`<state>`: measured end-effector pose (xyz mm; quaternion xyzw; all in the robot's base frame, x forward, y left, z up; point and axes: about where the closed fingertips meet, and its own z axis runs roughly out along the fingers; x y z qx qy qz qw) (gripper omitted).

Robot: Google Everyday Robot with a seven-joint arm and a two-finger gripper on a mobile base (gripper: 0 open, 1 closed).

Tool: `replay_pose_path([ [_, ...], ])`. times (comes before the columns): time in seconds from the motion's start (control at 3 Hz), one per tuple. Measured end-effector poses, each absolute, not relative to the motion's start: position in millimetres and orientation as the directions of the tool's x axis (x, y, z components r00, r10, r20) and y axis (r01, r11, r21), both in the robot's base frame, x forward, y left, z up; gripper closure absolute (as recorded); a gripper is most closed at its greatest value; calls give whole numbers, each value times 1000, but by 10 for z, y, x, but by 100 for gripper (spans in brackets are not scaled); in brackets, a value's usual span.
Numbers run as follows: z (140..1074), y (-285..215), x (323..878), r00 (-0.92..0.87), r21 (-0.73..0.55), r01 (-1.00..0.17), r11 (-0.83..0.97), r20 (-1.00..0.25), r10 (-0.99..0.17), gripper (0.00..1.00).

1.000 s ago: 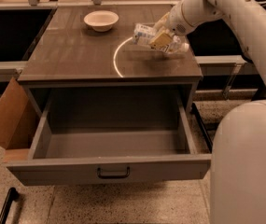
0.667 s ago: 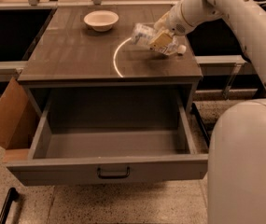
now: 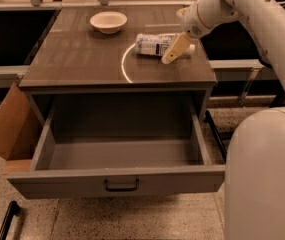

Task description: Pick blue plastic bottle from top drawer and place on counter

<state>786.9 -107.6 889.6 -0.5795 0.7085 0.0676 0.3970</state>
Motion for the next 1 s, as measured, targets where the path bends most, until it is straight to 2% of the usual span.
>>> replay_pose_path([
  [0.67, 9243, -1571, 7579, -40, -431, -808, 402, -641, -766, 0],
  [1.0, 9210, -1555, 7568, -41, -427, -811, 401, -640, -767, 0],
])
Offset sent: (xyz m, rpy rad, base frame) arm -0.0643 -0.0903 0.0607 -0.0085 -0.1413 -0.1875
